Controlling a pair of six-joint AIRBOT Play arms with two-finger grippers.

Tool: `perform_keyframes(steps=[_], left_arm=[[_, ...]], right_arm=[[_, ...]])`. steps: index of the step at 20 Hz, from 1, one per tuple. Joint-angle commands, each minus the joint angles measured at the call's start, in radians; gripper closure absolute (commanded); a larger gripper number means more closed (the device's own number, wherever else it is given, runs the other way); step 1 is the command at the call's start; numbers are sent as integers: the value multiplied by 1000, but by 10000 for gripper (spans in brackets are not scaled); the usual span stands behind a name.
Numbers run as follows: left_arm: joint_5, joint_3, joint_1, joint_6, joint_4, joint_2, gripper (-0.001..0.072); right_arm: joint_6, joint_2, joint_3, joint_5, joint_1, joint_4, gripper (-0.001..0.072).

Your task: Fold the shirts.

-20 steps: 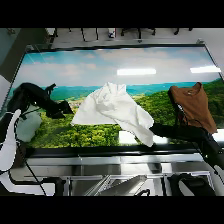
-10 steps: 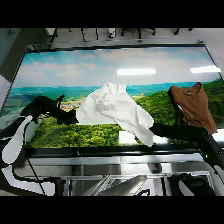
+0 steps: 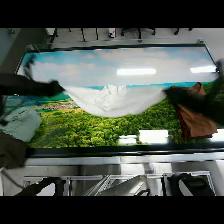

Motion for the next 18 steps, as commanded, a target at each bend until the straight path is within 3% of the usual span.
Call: perform_keyframes(steps=[1, 4, 7, 13, 16, 18], left_arm=[[-99, 323, 36, -24, -17, 276, 690], [-104, 596, 100, -37, 70, 386, 690], [-102, 671, 174, -47, 130, 435, 689], [-33, 377, 174, -50, 126, 408, 689], [-20, 203, 68, -40, 135, 274, 689], [-83, 93, -4, 18, 148, 148, 689]], right_arm=[[-85, 76, 423, 96, -8, -22, 691], [-83, 81, 662, 69, -8, -105, 691], [-83, 81, 732, 50, -8, -114, 691], [-82, -57, 725, -90, -8, -121, 691], [-81, -229, 668, -206, -6, -119, 691], [-75, -361, 585, -217, -4, -118, 692]])
